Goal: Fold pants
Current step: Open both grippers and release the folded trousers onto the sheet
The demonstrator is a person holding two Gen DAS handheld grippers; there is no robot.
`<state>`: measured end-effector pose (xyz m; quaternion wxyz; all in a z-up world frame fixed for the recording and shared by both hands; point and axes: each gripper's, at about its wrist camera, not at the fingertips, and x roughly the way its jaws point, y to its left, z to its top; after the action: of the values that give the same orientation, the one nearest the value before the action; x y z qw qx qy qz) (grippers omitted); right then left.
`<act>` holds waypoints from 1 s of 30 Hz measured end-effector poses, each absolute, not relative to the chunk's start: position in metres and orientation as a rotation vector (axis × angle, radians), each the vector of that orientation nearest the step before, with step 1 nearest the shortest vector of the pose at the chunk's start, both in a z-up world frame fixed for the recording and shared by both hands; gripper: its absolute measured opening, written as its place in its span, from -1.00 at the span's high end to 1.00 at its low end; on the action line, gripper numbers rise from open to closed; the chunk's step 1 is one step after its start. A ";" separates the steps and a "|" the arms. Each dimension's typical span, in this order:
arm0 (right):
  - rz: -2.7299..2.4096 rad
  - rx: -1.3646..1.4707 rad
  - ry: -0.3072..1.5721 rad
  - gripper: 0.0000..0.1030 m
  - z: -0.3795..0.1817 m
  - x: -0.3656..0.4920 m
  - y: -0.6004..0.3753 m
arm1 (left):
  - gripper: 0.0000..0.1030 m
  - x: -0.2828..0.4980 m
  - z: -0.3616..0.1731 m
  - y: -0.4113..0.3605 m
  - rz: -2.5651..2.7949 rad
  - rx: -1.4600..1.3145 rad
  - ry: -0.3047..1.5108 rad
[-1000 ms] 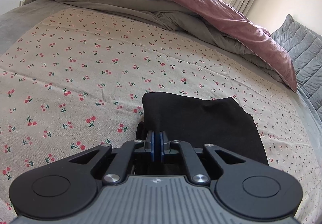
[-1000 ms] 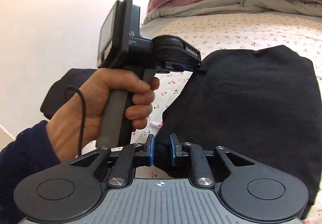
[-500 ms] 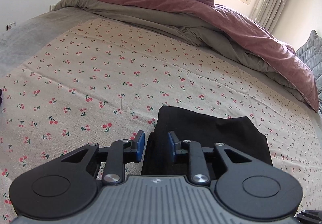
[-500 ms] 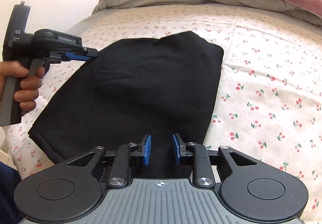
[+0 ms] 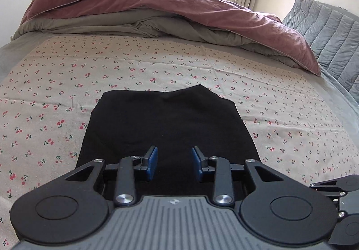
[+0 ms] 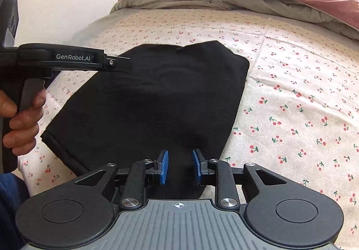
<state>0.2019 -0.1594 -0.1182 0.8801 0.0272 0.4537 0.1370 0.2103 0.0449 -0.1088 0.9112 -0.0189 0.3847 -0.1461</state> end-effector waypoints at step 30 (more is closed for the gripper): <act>0.308 0.063 0.888 0.51 -0.114 0.241 -0.182 | 0.31 0.210 -0.133 0.050 -0.265 -0.055 0.928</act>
<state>0.2410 -0.1819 -0.1135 0.8911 0.0306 0.4278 0.1484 0.2103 0.0505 -0.1326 0.8854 -0.0262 0.4463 -0.1273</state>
